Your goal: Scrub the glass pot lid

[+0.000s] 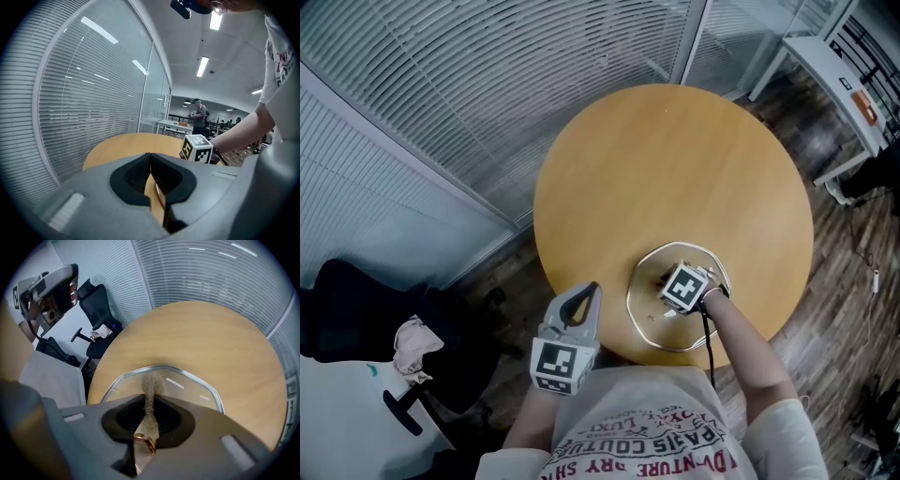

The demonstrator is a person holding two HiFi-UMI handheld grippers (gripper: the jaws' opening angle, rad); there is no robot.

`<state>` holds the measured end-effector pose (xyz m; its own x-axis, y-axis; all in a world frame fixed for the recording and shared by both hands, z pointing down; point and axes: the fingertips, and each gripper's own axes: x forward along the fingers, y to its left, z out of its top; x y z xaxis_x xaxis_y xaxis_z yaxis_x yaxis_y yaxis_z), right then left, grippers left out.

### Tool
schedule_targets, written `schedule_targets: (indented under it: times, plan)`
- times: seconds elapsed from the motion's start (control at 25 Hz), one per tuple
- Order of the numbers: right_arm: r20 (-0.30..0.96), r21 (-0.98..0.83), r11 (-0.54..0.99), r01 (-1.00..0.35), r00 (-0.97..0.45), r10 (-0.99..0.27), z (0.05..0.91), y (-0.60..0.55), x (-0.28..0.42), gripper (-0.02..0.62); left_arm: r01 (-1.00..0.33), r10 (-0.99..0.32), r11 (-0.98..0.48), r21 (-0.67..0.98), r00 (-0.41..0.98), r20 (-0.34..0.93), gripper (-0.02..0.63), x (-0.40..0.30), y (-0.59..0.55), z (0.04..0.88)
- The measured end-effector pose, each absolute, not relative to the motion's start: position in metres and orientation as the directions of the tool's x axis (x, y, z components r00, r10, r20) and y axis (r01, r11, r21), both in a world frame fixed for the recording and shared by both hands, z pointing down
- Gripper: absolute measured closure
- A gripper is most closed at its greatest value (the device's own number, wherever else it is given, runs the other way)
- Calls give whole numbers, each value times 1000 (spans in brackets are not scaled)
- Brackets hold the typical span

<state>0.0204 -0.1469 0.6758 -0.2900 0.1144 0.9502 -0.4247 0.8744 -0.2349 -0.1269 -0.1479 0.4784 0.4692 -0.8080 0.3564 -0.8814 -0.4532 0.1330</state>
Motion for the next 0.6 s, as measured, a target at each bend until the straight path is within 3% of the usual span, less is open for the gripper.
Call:
schedule_targets:
  times: [0.6]
  plan:
    - [985,-112,986,-126,-146,93,678,-109,-4,537,-916,-836,-381,128,400,376,598,-145,-107,480]
